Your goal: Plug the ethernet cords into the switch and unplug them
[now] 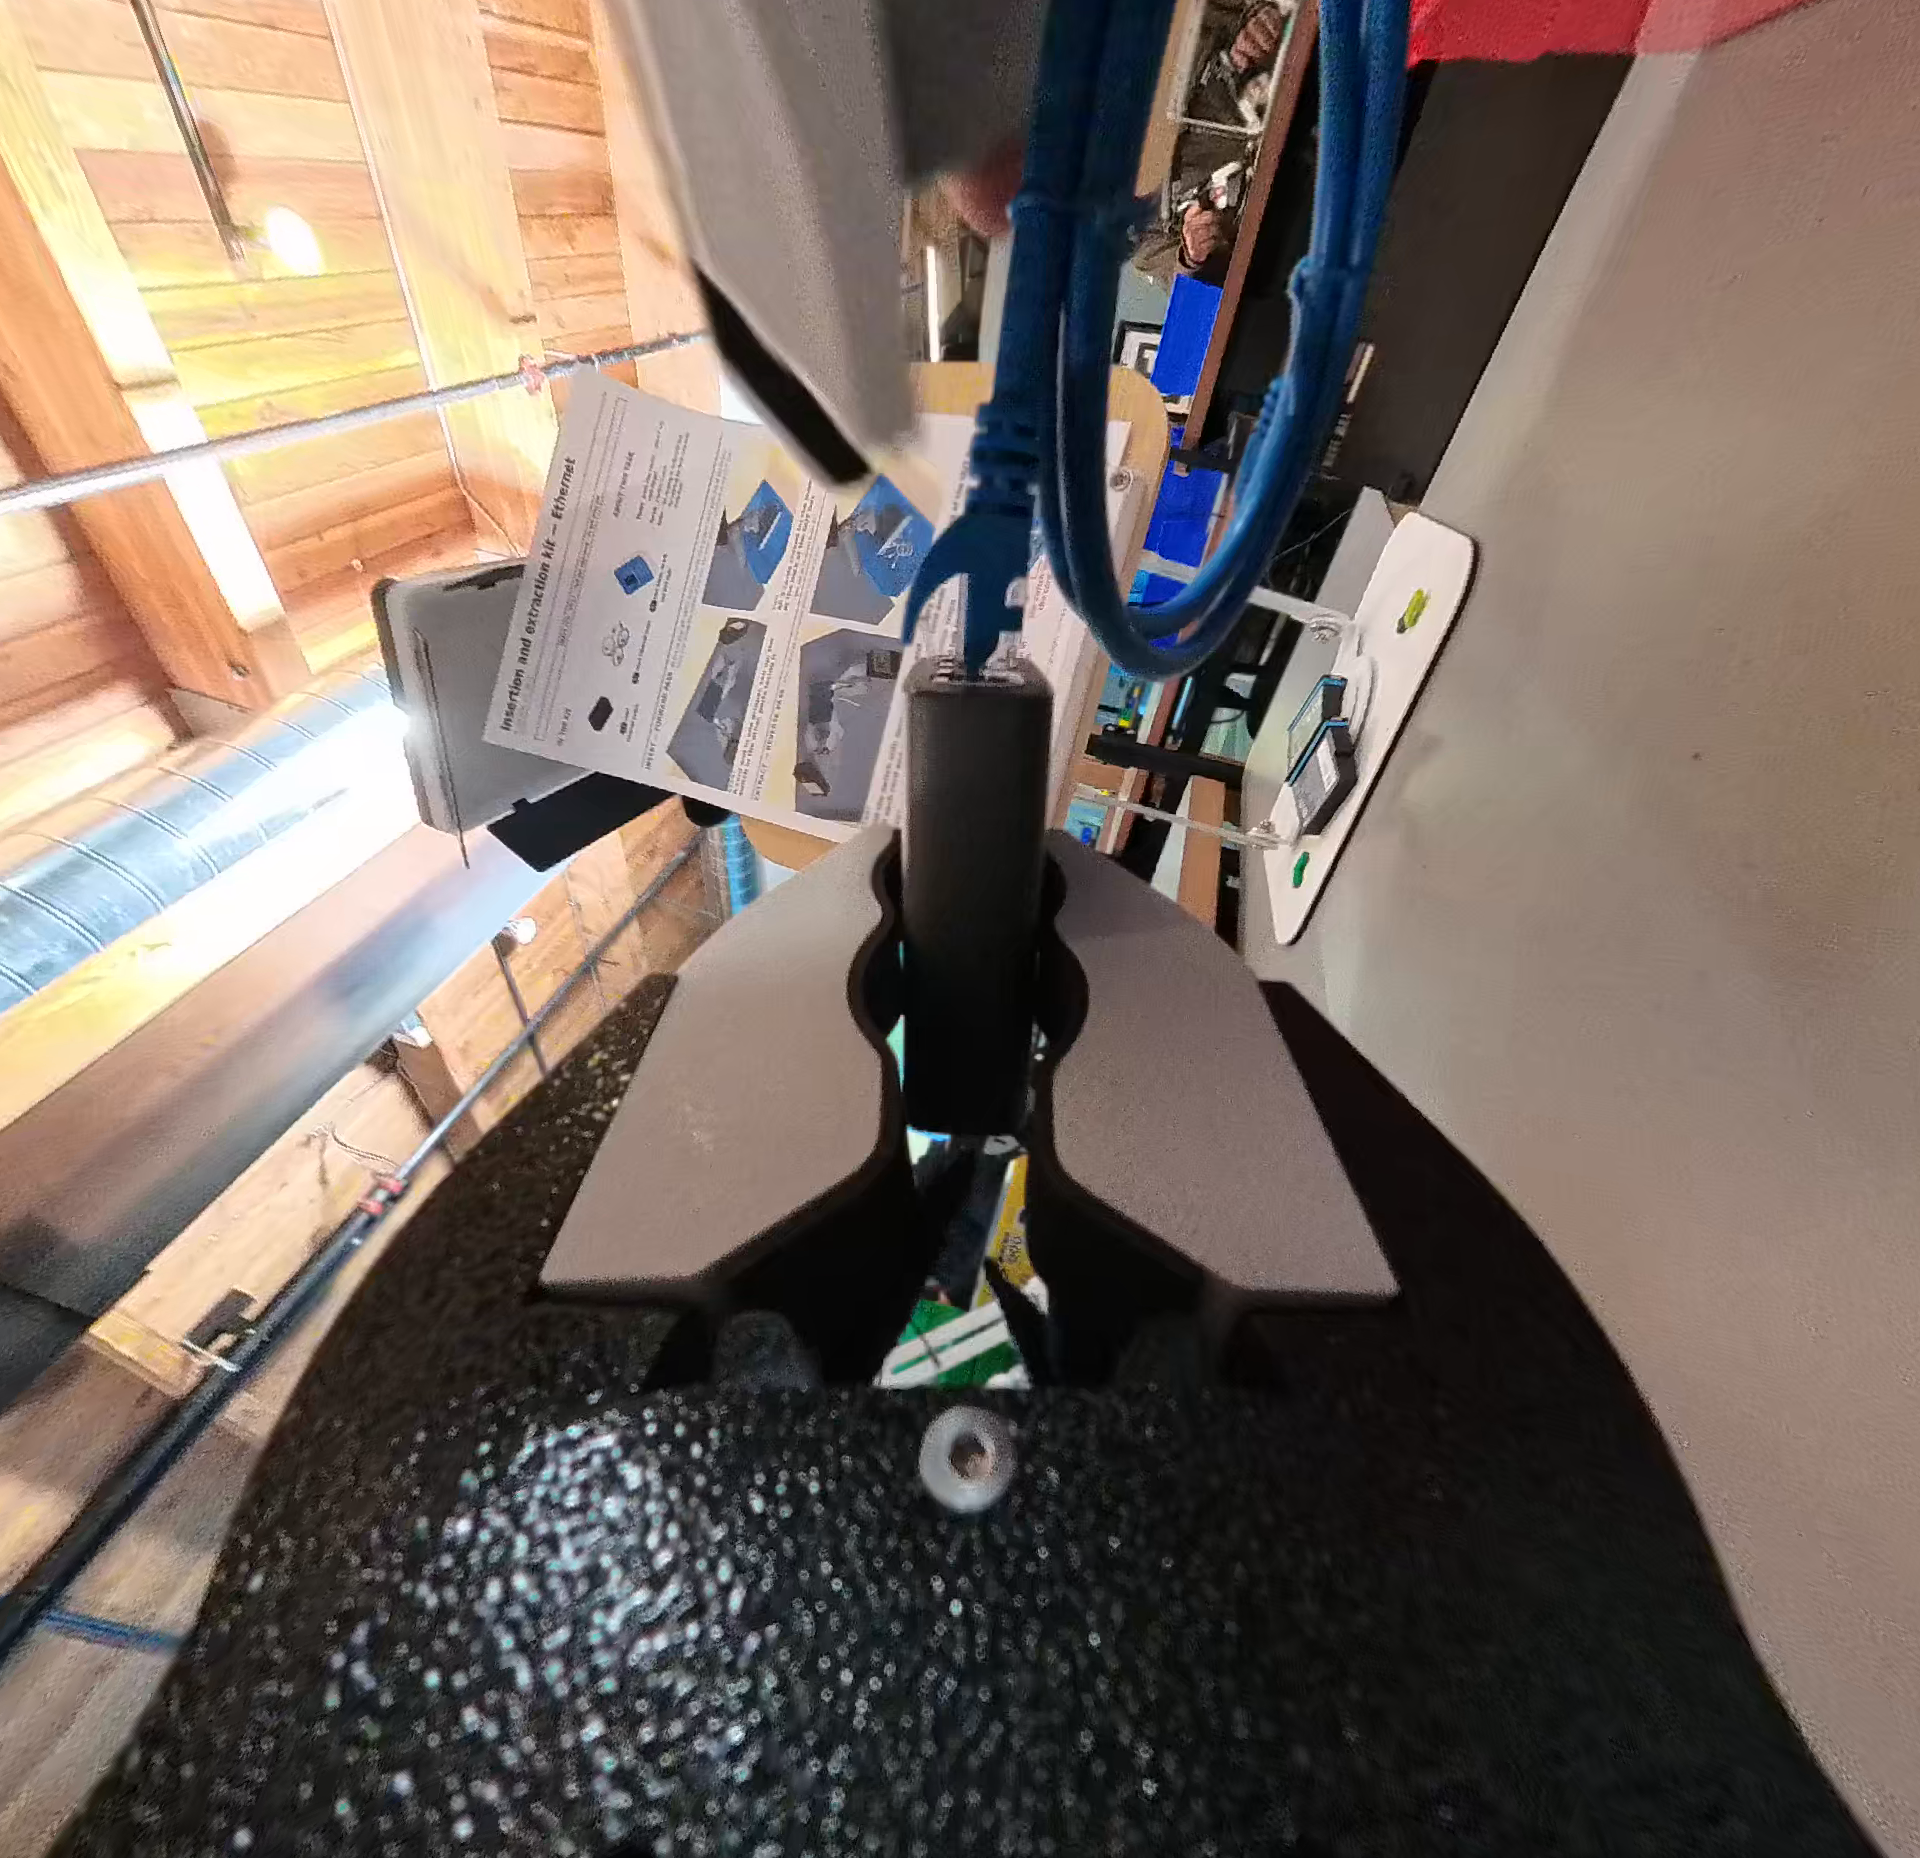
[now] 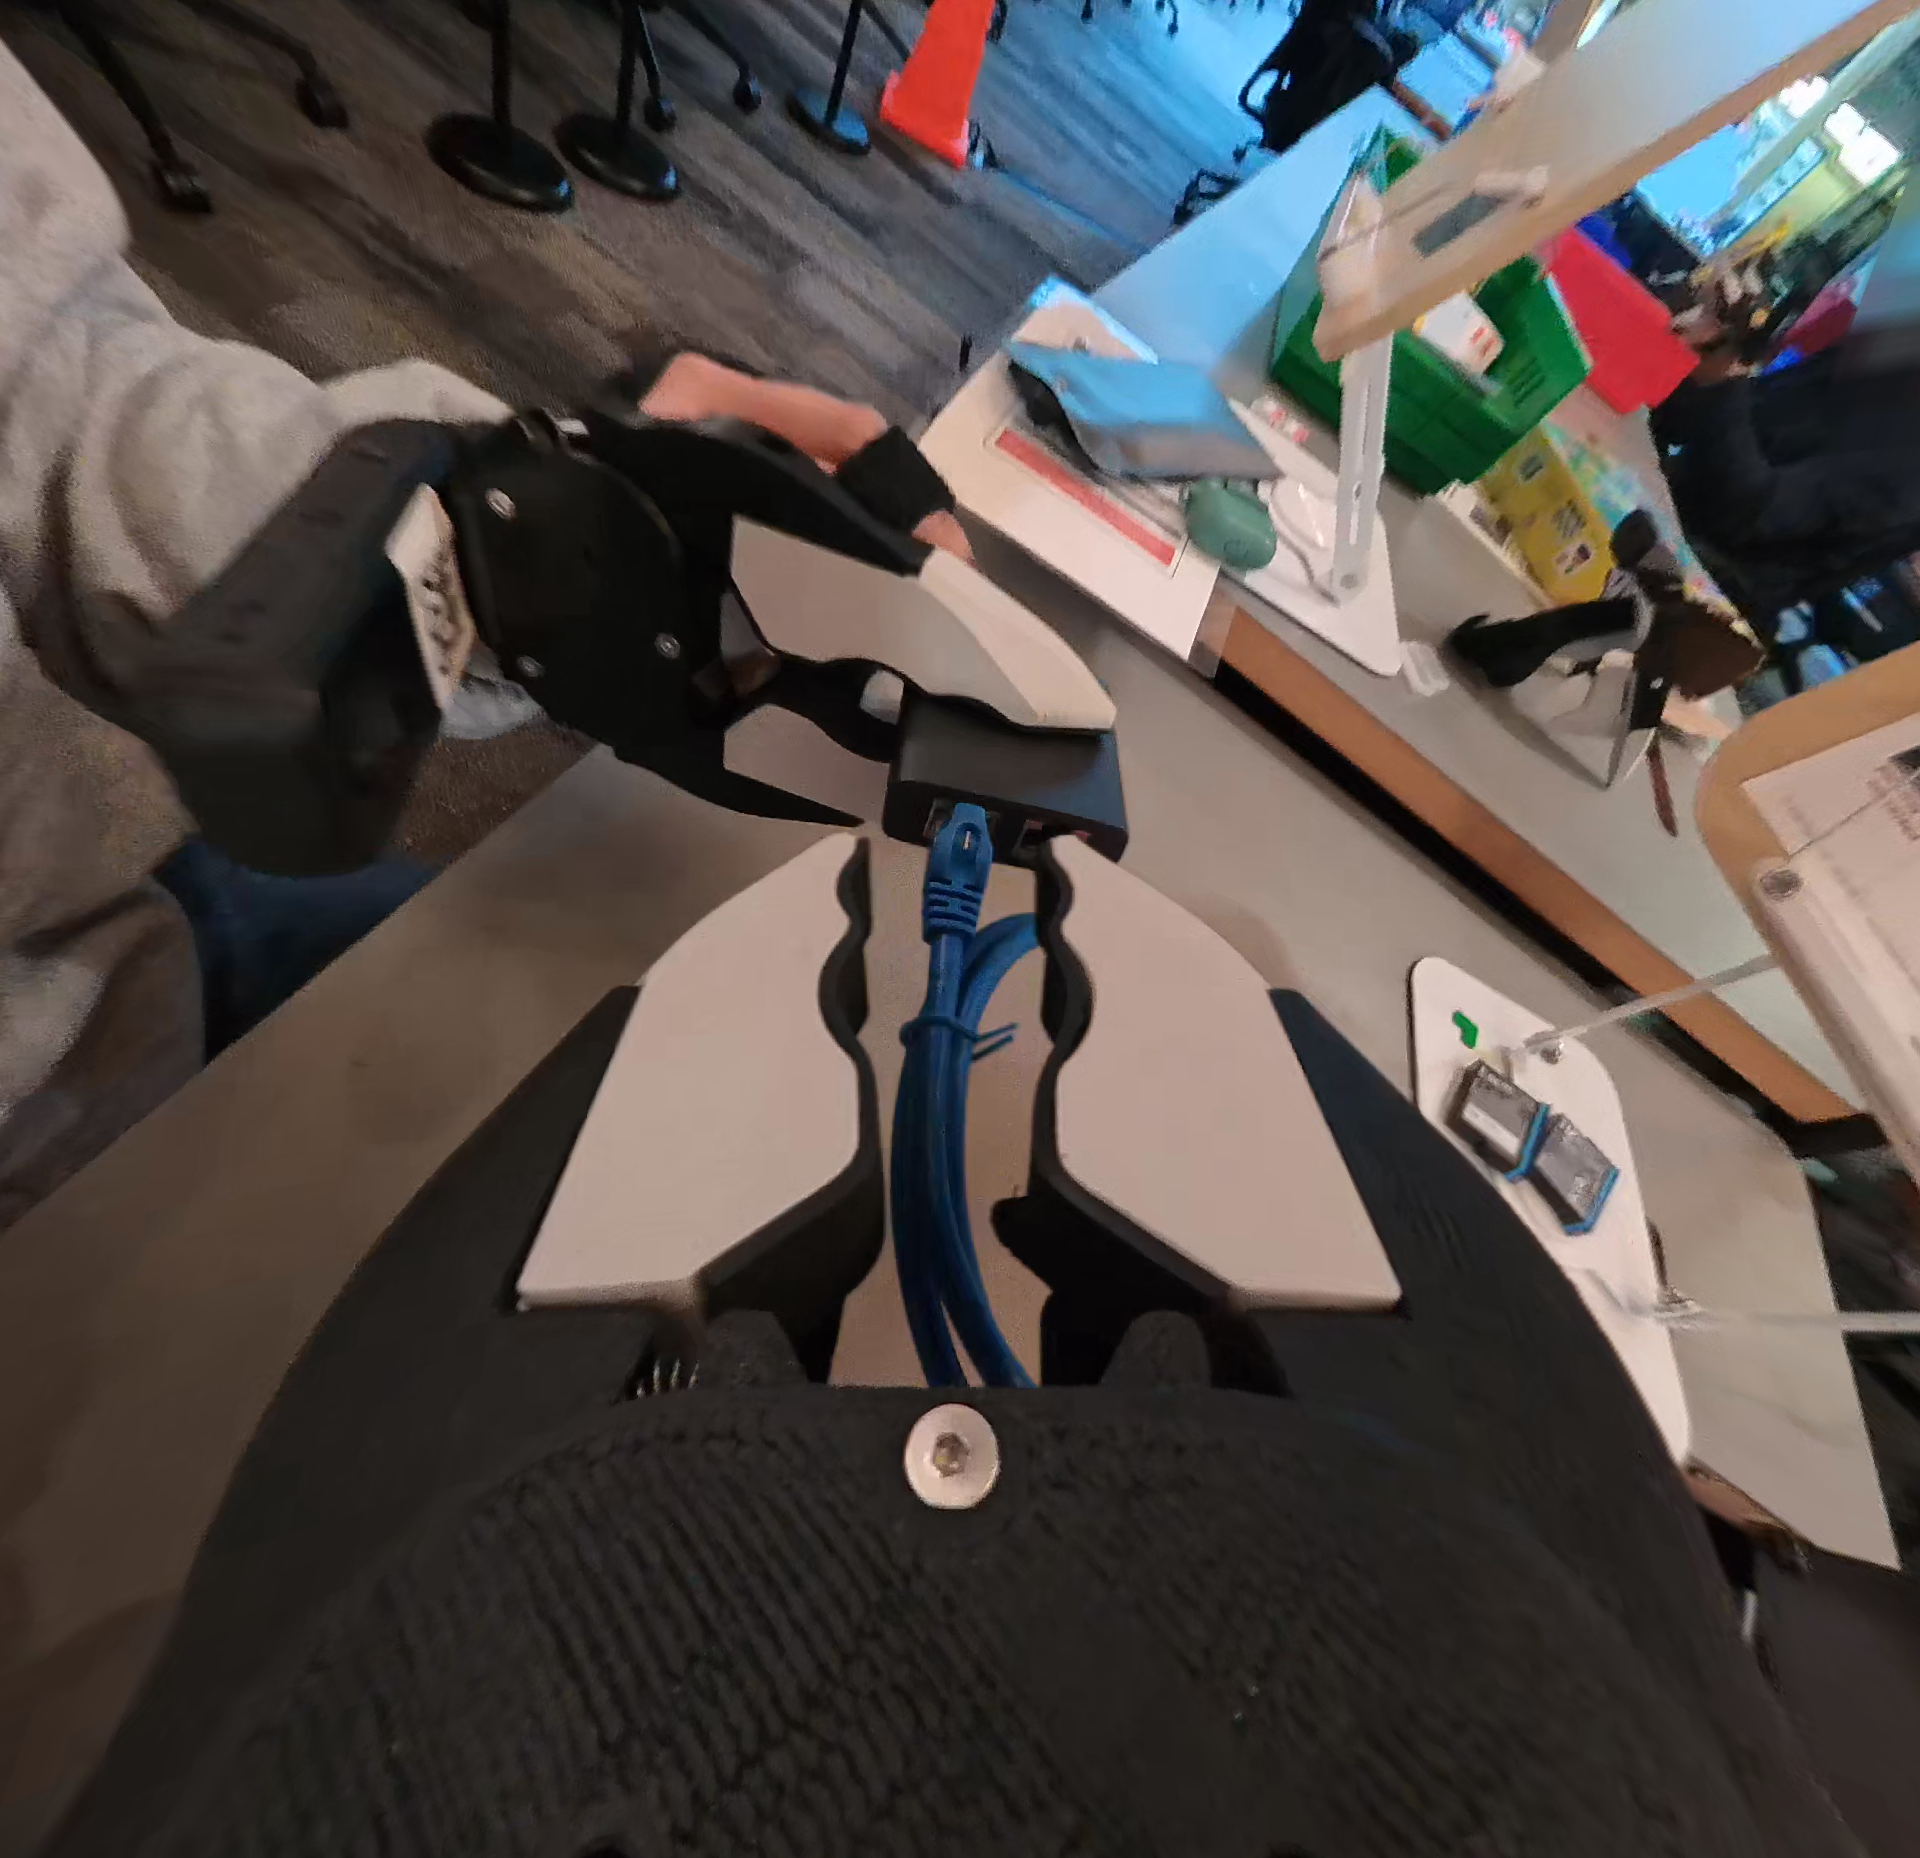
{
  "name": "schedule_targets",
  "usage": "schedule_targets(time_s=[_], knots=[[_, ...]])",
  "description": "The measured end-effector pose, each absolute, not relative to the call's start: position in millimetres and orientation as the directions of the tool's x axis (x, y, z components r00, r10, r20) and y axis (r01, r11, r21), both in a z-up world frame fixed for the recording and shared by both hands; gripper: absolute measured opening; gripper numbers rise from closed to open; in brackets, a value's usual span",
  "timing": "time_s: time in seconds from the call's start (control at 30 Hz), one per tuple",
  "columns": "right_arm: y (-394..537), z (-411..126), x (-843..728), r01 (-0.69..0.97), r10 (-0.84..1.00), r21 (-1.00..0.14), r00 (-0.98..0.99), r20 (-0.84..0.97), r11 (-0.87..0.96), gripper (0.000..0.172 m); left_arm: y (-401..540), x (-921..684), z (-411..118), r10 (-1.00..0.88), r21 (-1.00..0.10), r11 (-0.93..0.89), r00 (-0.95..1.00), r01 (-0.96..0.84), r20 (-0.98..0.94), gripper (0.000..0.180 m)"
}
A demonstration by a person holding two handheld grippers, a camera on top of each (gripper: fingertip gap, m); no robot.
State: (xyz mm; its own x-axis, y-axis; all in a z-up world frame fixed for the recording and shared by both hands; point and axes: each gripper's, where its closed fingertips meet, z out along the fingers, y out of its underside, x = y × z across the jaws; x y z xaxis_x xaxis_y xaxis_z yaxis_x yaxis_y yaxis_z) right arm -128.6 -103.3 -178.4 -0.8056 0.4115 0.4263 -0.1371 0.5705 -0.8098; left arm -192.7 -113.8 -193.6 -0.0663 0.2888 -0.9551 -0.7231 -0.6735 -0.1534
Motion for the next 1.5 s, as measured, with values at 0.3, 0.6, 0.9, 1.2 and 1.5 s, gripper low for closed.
schedule_targets(time_s=[0.3, 0.6, 0.9, 1.2, 1.5], knots=[[-3, -115, -108, -0.138, 0.649, -0.817, -0.54, 0.536, 0.56, 0.037, -113, -174, -188, 0.276, -0.04, -0.593, -0.157, -0.804, -0.948, 0.02], [124, -253, -79, 0.53, 0.755, -0.58, -0.606, 0.252, 0.619, 0.031, -114, -166, -190, 0.234, -0.024, -0.528, -0.118, -0.849, -0.965, 0.021], [143, -300, -93, 0.618, 0.697, -0.342, -0.688, 0.201, 0.708, 0.028, -104, -157, -199, 0.192, 0.004, -0.501, -0.115, -0.866, -0.975, 0.021], [136, -315, -131, 0.693, 0.762, -0.366, -0.643, 0.074, 0.621, 0.023, -105, -156, -198, 0.196, 0.001, -0.498, -0.114, -0.867, -0.974, 0.021], [125, -333, -138, 0.774, 0.801, -0.355, -0.589, -0.102, 0.524, 0.022, -105, -157, -201, 0.187, -0.003, -0.497, -0.104, -0.868, -0.977, 0.021]])
